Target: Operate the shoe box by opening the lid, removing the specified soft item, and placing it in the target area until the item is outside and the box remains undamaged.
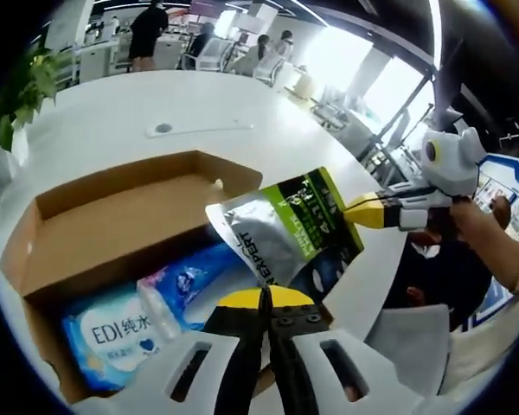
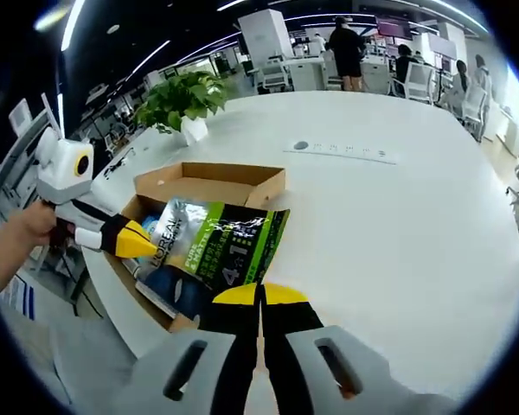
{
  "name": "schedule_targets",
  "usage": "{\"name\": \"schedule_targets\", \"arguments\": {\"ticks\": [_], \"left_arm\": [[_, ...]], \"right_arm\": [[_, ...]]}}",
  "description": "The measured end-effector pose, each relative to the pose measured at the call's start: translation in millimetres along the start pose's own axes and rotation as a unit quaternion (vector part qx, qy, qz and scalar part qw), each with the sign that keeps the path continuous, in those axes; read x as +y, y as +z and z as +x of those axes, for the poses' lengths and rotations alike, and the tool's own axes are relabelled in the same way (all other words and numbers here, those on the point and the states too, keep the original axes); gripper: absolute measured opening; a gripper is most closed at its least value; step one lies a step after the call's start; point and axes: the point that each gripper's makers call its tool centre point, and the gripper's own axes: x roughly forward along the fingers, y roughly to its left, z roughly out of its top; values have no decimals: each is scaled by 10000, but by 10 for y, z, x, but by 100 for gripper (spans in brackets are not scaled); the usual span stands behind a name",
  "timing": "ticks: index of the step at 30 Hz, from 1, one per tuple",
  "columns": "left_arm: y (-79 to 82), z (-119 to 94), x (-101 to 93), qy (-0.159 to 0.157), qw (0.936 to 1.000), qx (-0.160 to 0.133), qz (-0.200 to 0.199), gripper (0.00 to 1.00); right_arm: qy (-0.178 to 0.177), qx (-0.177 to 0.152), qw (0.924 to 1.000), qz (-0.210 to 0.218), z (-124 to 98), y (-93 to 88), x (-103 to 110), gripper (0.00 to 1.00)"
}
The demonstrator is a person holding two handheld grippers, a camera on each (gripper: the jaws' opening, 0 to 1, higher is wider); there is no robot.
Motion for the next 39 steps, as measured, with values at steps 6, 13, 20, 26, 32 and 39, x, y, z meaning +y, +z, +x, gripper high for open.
{"name": "schedule_targets", "arguments": {"ticks": [6,13,20,26,32,39], "left_arm": [[80,107,-90,-66,9999,32,73,0],[128,243,-227,-152,9996,116,215,0],[186,346,-335,-237,9991,168,311,0],[248,440,-402,-274,9985,229,404,0],[293,538,-428,-288,9979,316,486,0],[310,644,-430,-291,9970,440,569,0]], "right_arm": [[-102,33,9999,13,-74,-28,-141,0],[-214,60,9997,90,-165,-69,-304,0],[-311,97,9994,122,-237,-87,-451,0],[-392,130,9990,163,-267,-97,-561,0],[-456,181,9986,174,-264,-102,-667,0],[-510,279,9982,167,-223,-114,-764,0]]}}
